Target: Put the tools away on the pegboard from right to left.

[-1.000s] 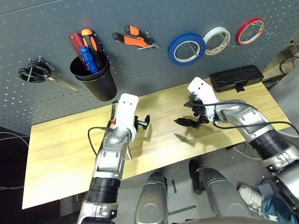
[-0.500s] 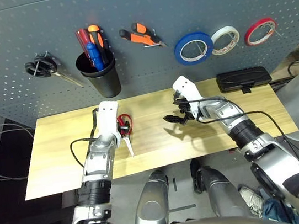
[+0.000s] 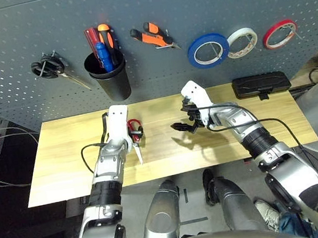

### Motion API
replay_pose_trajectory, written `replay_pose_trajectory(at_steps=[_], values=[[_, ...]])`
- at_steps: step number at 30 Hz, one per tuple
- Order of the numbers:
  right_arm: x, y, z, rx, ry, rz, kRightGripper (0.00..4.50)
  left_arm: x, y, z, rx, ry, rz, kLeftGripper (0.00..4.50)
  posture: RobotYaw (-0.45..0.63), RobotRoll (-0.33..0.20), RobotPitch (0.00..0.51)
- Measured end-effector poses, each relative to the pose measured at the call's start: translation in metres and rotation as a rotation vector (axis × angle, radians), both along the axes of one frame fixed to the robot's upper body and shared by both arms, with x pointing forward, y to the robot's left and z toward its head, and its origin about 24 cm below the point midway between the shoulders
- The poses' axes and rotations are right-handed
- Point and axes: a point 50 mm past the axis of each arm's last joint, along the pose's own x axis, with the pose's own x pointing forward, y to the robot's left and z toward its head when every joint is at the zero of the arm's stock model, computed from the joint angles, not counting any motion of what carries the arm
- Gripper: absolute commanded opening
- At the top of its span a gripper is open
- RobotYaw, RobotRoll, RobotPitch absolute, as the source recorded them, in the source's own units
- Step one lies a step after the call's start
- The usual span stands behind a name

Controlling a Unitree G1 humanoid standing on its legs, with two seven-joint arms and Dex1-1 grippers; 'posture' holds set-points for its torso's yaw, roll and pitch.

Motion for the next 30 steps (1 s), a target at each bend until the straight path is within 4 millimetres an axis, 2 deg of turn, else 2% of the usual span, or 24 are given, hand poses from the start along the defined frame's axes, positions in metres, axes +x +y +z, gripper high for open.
replay_pose_trajectory(at_steps=[4,8,15,18,20,21,23,25,26,30], values=[[-0.001,0.001,-0.001,0.001,0.005,0.000,4.50,0.003,0.000,-0.008,-0.001,0.028,0.006,4.49,0.17,0.000,0.284],[-0.002,0.001,-0.002,0.002,0.010,0.000,4.50,0.011,0.000,-0.006,0.003,0.018,0.010,4.49,0.16,0.000,0.289],[-0.004,0.001,-0.001,0.007,0.004,0.002,4.50,0.012,0.003,-0.014,0.000,0.039,0.025,4.49,0.15,0.000,0.293],[-0.006,0.000,-0.004,0.006,0.010,-0.001,4.50,0.013,0.005,-0.015,-0.001,0.038,0.033,3.86,0.15,0.000,0.293],[-0.006,-0.001,-0.005,0.003,0.013,-0.002,4.50,0.012,0.005,-0.016,-0.002,0.038,0.037,3.20,0.15,0.000,0.295],[-0.006,-0.001,-0.005,0.001,0.012,-0.003,4.50,0.012,0.005,-0.016,-0.002,0.038,0.039,3.26,0.15,0.000,0.296],[-0.006,-0.002,-0.005,-0.004,0.010,-0.004,4.50,0.012,0.006,-0.016,-0.006,0.036,0.040,3.66,0.15,0.000,0.296],[-0.006,-0.003,-0.005,-0.011,0.009,-0.006,4.50,0.011,0.005,-0.015,-0.019,0.034,0.028,4.30,0.15,0.000,0.297],[-0.006,-0.004,-0.005,-0.014,0.008,-0.007,4.50,0.010,0.003,-0.015,-0.029,0.034,0.020,4.48,0.15,0.000,0.297],[-0.007,-0.007,-0.007,-0.022,0.013,-0.008,4.50,0.005,-0.003,-0.012,-0.075,0.042,-0.004,4.48,0.16,0.000,0.297]])
